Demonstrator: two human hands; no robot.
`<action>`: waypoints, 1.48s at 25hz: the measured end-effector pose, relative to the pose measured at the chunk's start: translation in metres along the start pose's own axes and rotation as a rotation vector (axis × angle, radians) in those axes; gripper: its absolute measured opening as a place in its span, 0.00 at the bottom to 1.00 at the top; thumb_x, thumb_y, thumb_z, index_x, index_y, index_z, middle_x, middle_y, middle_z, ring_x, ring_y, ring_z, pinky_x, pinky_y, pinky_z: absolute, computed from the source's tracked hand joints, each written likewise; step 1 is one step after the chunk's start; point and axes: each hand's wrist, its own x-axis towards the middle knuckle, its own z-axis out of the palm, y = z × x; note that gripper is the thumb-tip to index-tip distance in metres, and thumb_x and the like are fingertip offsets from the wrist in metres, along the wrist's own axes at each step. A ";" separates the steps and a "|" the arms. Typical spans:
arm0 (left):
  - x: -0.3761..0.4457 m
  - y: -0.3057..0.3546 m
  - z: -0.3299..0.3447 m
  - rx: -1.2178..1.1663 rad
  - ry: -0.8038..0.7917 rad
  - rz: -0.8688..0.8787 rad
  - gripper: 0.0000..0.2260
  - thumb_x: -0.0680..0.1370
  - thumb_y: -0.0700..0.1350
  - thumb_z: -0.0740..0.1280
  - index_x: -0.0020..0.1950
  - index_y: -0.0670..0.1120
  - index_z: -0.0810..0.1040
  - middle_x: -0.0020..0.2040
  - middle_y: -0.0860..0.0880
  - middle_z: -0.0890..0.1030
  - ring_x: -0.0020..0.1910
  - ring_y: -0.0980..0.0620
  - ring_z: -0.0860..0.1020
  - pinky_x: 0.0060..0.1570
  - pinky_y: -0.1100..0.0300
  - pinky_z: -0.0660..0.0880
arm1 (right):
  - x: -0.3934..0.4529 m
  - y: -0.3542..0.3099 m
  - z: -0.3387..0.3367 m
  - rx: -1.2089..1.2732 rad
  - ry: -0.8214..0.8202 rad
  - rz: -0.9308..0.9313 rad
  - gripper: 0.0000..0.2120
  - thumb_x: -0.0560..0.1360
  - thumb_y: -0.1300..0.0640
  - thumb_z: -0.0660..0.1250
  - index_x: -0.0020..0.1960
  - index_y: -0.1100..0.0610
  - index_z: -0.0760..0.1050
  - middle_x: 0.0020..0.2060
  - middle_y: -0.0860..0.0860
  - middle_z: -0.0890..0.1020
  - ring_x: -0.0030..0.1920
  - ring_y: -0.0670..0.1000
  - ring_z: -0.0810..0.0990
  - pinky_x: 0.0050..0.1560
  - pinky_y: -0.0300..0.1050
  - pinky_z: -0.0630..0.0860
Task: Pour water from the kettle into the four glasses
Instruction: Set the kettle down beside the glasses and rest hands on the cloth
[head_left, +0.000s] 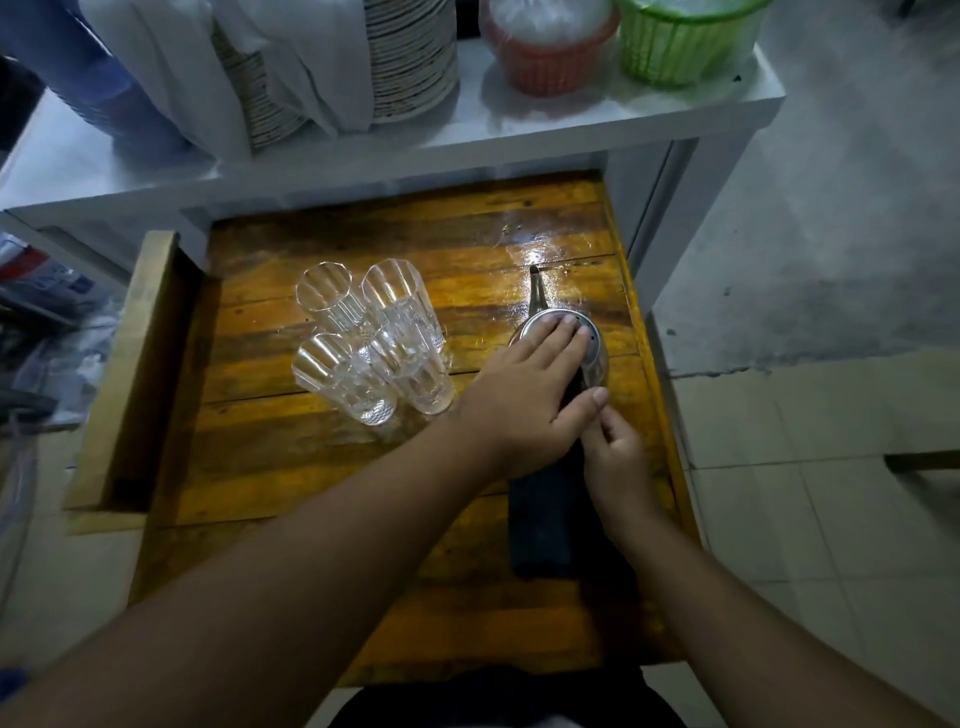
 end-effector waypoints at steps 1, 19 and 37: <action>0.001 0.001 0.001 -0.012 0.026 -0.012 0.31 0.81 0.61 0.47 0.81 0.50 0.50 0.81 0.52 0.50 0.79 0.55 0.43 0.74 0.52 0.46 | -0.002 -0.003 0.001 -0.012 0.013 -0.009 0.14 0.82 0.39 0.58 0.55 0.42 0.80 0.50 0.45 0.86 0.50 0.42 0.85 0.43 0.36 0.80; -0.187 -0.165 0.114 -0.054 -0.007 -0.584 0.49 0.70 0.75 0.55 0.80 0.51 0.39 0.80 0.48 0.36 0.78 0.49 0.34 0.74 0.47 0.36 | -0.032 0.106 0.035 -1.274 -0.126 -0.360 0.32 0.82 0.40 0.53 0.82 0.53 0.59 0.83 0.55 0.61 0.83 0.55 0.54 0.80 0.57 0.48; -0.220 -0.211 0.099 -0.016 -0.015 -0.599 0.51 0.68 0.78 0.55 0.80 0.54 0.36 0.80 0.48 0.35 0.78 0.47 0.33 0.73 0.47 0.35 | -0.027 0.104 0.114 -1.432 -0.211 -0.434 0.34 0.81 0.34 0.51 0.83 0.47 0.55 0.84 0.53 0.56 0.83 0.57 0.50 0.79 0.64 0.47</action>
